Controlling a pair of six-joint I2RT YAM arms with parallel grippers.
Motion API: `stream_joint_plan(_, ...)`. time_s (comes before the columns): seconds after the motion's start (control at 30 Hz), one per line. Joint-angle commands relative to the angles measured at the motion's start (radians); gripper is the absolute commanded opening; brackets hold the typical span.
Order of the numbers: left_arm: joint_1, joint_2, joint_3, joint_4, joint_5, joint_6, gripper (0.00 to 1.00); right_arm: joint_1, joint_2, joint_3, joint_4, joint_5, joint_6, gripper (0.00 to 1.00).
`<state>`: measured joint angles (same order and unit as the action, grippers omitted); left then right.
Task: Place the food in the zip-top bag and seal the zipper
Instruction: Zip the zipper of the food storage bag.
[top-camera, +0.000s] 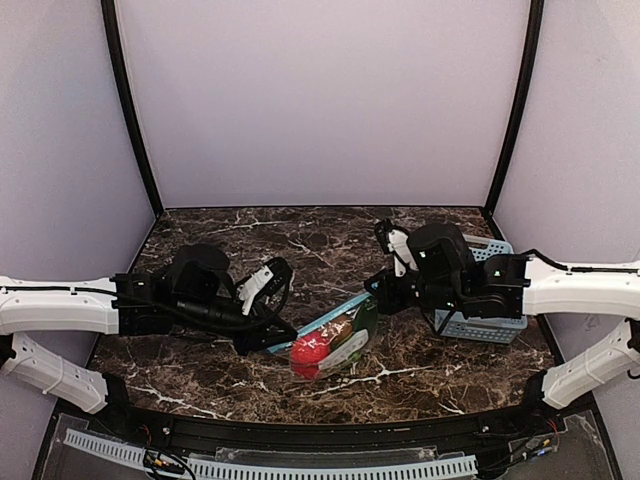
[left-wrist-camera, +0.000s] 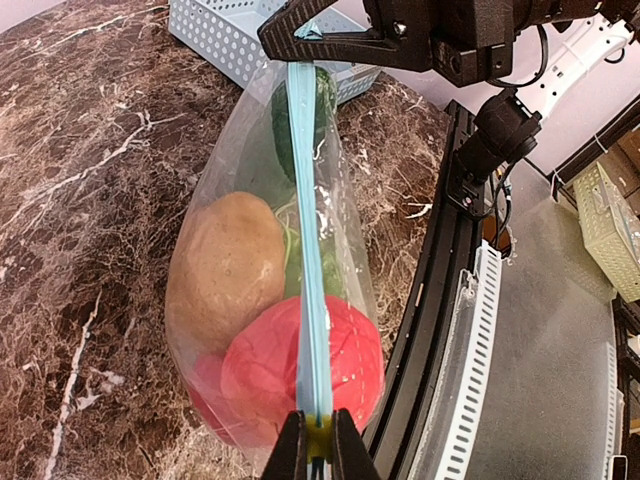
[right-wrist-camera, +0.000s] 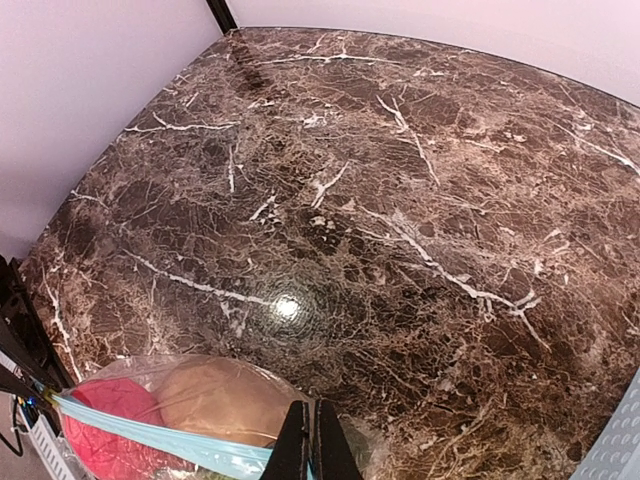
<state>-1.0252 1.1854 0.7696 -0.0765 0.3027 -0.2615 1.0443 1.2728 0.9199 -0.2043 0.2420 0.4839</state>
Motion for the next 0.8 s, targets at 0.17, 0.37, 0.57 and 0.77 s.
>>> stream_joint_plan(0.17,-0.003,-0.021,-0.023,-0.088,0.024,0.016,0.01,-0.029,0.041,0.052,-0.058,0.152,0.016,0.00)
stream_joint_plan(0.37,-0.003,-0.041,-0.029,-0.118,0.016,0.021,0.01,-0.047,0.035,0.053,-0.058,0.145,0.017,0.00)
stream_joint_plan(0.57,-0.003,-0.056,-0.034,-0.137,0.010,0.023,0.01,-0.053,0.037,0.055,-0.062,0.143,0.013,0.00)
stream_joint_plan(0.77,-0.001,-0.069,-0.035,-0.151,0.005,0.025,0.01,-0.056,0.033,0.056,-0.067,0.146,0.016,0.00)
